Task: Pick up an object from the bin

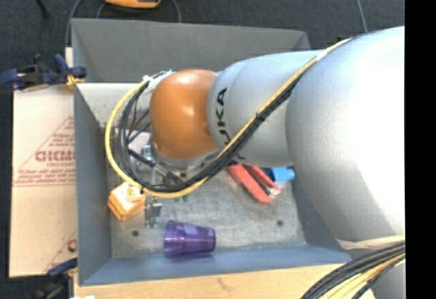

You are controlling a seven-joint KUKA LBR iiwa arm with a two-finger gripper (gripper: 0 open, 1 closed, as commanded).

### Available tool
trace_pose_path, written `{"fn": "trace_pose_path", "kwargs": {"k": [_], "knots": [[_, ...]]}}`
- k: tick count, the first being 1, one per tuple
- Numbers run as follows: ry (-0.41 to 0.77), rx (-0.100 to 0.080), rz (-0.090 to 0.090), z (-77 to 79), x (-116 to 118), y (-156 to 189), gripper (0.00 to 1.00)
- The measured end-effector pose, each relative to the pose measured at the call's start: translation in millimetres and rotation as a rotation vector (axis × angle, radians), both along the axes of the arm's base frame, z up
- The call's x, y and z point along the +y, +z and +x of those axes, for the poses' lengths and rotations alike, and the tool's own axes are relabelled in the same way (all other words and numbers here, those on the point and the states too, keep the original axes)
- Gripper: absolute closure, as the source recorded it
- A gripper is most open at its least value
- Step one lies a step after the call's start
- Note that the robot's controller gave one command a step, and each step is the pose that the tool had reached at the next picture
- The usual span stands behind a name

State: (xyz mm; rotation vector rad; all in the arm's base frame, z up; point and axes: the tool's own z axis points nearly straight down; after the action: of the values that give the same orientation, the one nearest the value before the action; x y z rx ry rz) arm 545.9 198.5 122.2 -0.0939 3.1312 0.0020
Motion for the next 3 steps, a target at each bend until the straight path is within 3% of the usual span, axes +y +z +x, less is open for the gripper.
{"fn": "trace_pose_path", "kwargs": {"k": [1,2,3], "knots": [[0.014,0.0,-0.003,-13.6,6,-48,1.0],[0.013,0.0,-0.003,-13.7,6,-48,1.0],[-0.004,0.008,0.0,-21.4,3,-5,1.0]]}}
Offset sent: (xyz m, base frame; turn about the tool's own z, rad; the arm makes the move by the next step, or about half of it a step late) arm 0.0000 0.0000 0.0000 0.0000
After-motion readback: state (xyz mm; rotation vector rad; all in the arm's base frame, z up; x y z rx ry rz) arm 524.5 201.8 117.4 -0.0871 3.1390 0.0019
